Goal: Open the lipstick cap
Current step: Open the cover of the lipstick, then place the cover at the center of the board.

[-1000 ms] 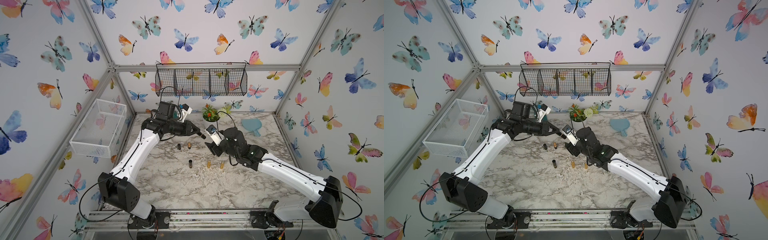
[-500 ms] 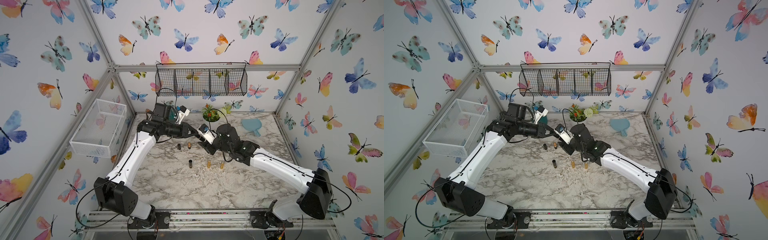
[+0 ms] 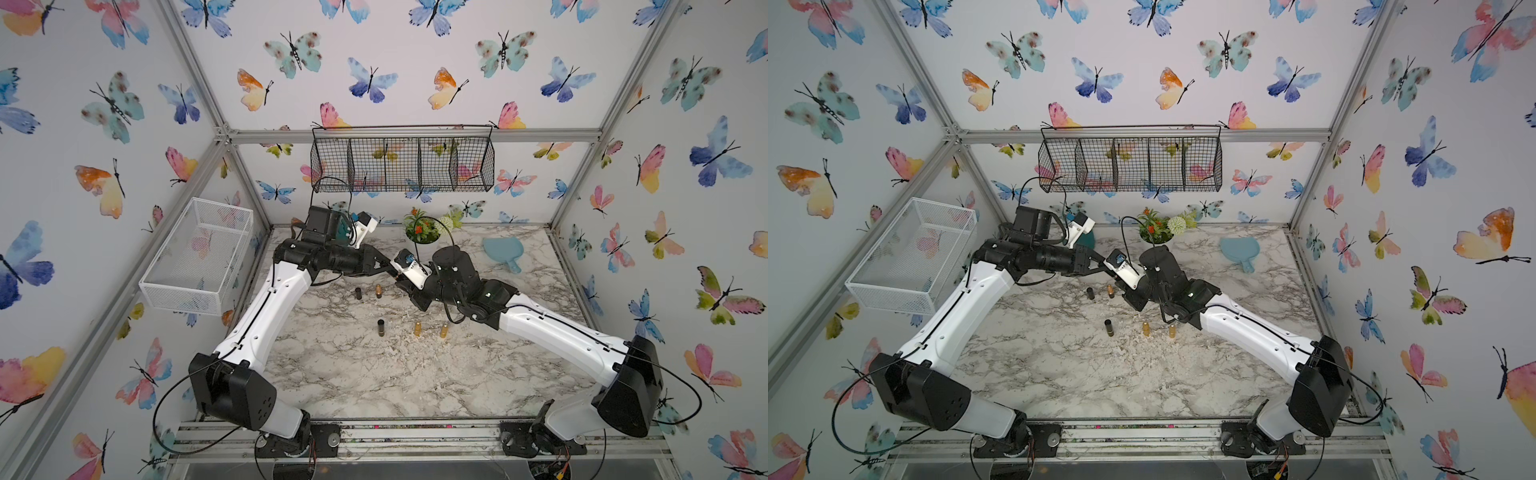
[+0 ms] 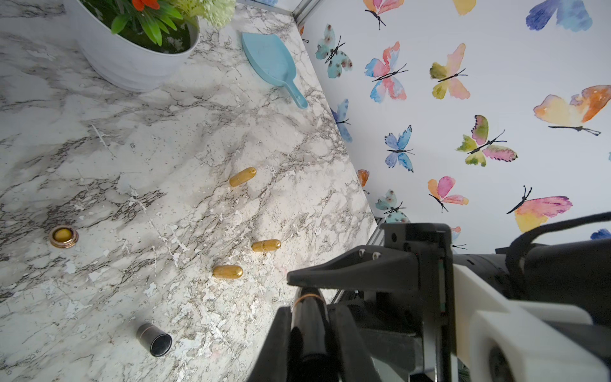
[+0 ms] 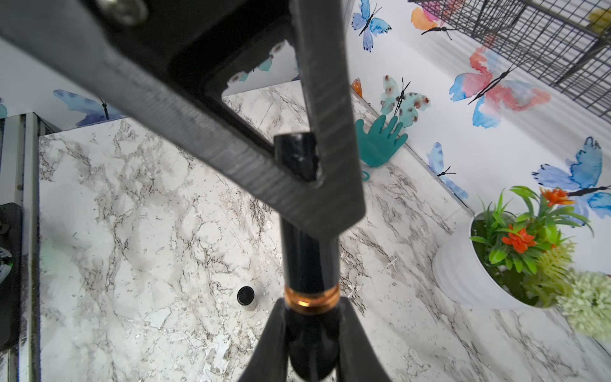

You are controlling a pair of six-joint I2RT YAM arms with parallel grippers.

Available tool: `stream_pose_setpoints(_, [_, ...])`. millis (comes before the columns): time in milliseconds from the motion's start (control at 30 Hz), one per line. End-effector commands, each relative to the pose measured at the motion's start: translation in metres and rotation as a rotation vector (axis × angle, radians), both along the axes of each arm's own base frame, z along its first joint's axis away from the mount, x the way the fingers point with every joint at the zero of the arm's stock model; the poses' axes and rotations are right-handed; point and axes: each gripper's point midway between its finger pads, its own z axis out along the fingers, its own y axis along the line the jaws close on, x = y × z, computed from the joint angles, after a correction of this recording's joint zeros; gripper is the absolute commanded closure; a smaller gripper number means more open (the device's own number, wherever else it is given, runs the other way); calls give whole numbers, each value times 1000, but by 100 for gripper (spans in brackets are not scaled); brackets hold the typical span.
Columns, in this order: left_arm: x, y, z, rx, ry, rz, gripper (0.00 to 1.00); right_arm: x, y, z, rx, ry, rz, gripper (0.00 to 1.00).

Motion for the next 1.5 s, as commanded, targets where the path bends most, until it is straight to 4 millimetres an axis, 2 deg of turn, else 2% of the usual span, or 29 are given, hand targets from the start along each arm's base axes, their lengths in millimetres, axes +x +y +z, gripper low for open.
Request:
stream_pose_setpoints(0, [4, 3, -5, 7, 10, -3, 89, 1, 0, 11, 25, -19, 3, 98])
stream_pose_setpoints(133, [15, 9, -4, 5, 12, 21, 90, 1, -9, 7, 7, -26, -24, 98])
stream_pose_setpoints(433, [40, 23, -2, -15, 30, 69, 96, 1, -36, -18, -69, -13, -118, 98])
stream_pose_setpoints(567, [46, 22, -4, -19, 35, 75, 96, 2, -45, -18, -75, -20, -160, 98])
stream_pose_setpoints(667, [59, 21, -11, 24, 14, 122, 94, 2, -54, -14, -71, -30, -195, 98])
stream_pose_setpoints(733, [69, 15, -22, 104, -20, 166, 90, 1, -60, -10, -64, -35, -212, 98])
stream_pose_setpoints(967, [102, -13, -81, 469, -195, 330, 89, -7, -82, 20, -13, -71, -266, 98])
stream_pose_setpoints(1067, [109, -24, -108, 497, -201, 337, 89, -10, -88, 27, -6, -80, -279, 98])
stream_pose_setpoints(1200, [119, -34, -142, 517, -190, 340, 88, -10, -97, 25, -32, -83, -304, 98])
stream_pose_setpoints(1467, [117, -48, -203, 607, -167, 323, 87, -11, -101, 17, -39, -73, -318, 98])
